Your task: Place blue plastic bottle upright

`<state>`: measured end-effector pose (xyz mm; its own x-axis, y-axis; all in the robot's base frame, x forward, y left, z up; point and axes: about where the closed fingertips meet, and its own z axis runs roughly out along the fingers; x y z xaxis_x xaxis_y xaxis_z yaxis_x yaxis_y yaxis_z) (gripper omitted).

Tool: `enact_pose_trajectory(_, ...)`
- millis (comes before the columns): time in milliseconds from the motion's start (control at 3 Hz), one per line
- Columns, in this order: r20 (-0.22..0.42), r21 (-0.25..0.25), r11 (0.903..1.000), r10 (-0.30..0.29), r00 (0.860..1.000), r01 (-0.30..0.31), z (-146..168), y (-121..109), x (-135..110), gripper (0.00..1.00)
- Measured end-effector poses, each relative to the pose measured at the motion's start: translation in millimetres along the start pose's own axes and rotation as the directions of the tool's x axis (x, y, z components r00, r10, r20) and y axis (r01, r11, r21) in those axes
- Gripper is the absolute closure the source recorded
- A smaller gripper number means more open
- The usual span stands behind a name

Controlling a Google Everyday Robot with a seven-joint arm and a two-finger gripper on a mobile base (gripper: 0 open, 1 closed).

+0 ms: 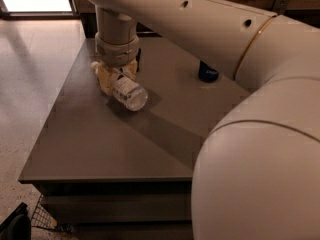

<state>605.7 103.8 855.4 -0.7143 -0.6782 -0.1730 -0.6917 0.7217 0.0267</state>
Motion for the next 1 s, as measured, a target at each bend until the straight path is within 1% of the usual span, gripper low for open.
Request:
enact_pose_trajectory(333, 0.075, 0.049, 0.9979, -0.045, 0.996, 0.042, -27.8, -10.9, -14.5, 1.0)
enact_pose_trajectory(667, 0.168, 0.047, 0.9957, -0.086, 0.982, 0.079, -46.4, -14.1, -14.9, 1.0)
enact_pose_trajectory(1000, 0.315, 0.031, 0.9933, -0.116, 0.942, 0.112, -64.7, -11.9, -9.6, 1.0)
